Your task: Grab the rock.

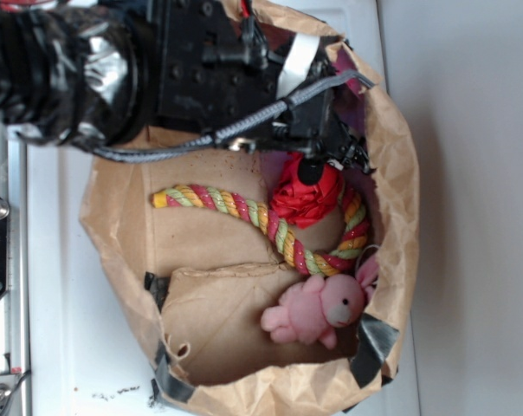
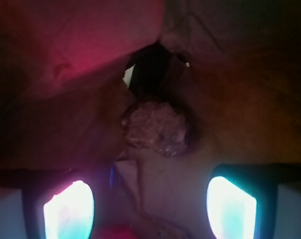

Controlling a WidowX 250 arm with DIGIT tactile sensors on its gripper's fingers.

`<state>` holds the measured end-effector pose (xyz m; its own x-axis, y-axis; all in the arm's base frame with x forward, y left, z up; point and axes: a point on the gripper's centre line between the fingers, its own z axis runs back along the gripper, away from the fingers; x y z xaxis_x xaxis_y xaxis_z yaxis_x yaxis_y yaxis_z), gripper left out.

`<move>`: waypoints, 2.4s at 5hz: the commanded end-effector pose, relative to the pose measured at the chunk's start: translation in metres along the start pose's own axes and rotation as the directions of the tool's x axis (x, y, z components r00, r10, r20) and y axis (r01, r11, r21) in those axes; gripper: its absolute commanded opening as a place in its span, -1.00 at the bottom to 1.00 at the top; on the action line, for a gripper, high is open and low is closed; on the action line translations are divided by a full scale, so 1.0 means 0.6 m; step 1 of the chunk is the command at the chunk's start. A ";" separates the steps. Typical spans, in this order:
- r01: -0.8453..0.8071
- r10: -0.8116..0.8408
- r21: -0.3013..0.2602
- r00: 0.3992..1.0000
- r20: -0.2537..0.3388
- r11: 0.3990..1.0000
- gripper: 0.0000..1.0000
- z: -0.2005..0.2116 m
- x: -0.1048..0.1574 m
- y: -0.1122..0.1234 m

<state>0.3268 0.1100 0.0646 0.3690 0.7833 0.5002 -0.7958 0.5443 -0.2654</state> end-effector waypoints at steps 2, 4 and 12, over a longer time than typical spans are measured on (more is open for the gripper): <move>-0.113 0.113 -0.012 0.980 0.167 0.994 1.00 -0.006 0.038 0.008; -0.115 0.119 -0.029 0.969 0.217 0.993 1.00 -0.026 0.030 -0.002; 0.177 -0.187 -0.178 0.981 -0.043 0.968 -1.00 0.108 0.025 0.026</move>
<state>0.2852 0.0900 0.0955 0.5965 0.6729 0.4375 -0.6143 0.7336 -0.2906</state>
